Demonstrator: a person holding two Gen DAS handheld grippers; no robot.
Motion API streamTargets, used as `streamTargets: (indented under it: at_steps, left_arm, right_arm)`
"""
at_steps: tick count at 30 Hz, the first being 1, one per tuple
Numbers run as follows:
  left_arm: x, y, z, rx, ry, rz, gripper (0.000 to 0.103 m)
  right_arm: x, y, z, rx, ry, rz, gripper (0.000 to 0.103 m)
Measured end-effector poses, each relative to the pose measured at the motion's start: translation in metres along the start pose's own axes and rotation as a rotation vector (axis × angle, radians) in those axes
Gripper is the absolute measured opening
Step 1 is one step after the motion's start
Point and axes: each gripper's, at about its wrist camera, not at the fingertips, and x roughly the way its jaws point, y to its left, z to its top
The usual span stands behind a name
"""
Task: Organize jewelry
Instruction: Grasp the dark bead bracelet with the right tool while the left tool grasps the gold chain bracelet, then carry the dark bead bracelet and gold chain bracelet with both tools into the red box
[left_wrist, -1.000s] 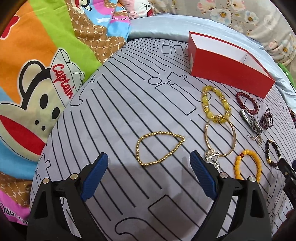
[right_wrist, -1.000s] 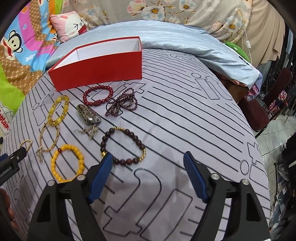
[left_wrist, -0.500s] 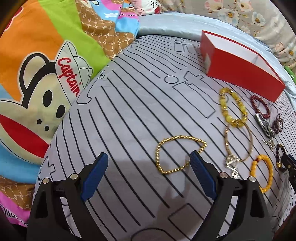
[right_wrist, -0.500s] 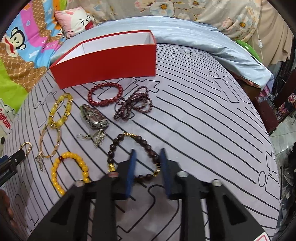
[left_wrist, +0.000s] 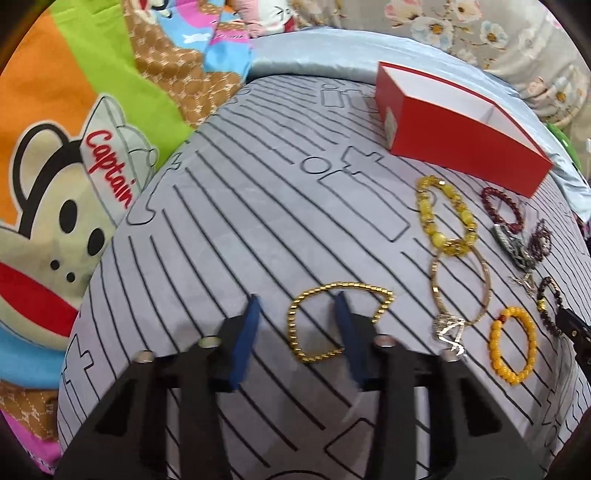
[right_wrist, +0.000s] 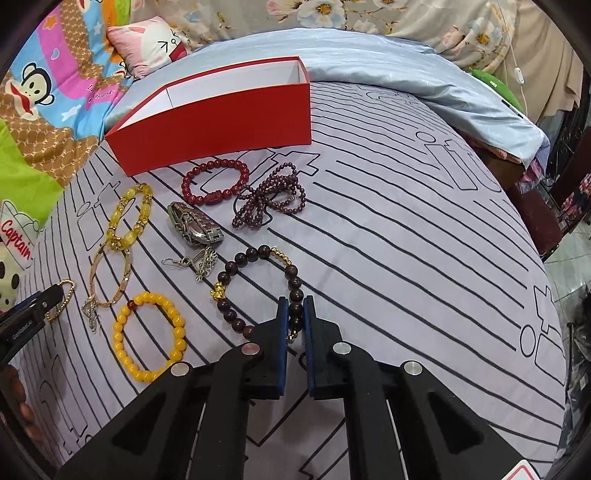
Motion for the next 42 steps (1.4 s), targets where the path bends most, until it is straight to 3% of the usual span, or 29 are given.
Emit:
streamTargets:
  at_steps: [2,3,11,19,24,31,36,42]
  left_arm:
    - [-0.001,-0.004,-0.001,0.009,0.004,-0.029,0.006]
    - [-0.002,-0.005,-0.001,0.010,0.008,-0.041,0.004]
    - [-0.028,-0.020,-0.002,0.036,-0.029,-0.089,0.004]
    - [-0.075,-0.051,0.022,0.110,-0.121,-0.147,0.003]
    - [-0.093,-0.073,0.056,0.152,-0.188,-0.160,0.003]
    - [-0.100,-0.103,0.126,0.182,-0.290,-0.168,0.003]
    - [-0.076,-0.119,0.174,0.180,-0.294,-0.176,0.003]
    - [-0.020,-0.138,0.217,0.187,-0.241,-0.165,0.004]
  right_arm:
    - [-0.002,-0.001,-0.001,0.004,0.001,0.002,0.007]
    - [-0.003,-0.002,-0.002,0.005,0.002,0.003,0.007]
    - [-0.024,-0.008,-0.002,0.016,-0.026,0.012,0.007]
    - [-0.059,-0.012,0.017,0.005,-0.110,0.034,0.007]
    - [-0.078,-0.014,0.050,0.005,-0.165,0.096,0.007]
    - [-0.086,-0.004,0.126,-0.021,-0.241,0.158,0.007]
    - [-0.068,0.011,0.175,-0.062,-0.265,0.133,0.007]
    - [-0.010,0.021,0.223,-0.053,-0.196,0.171,0.007]
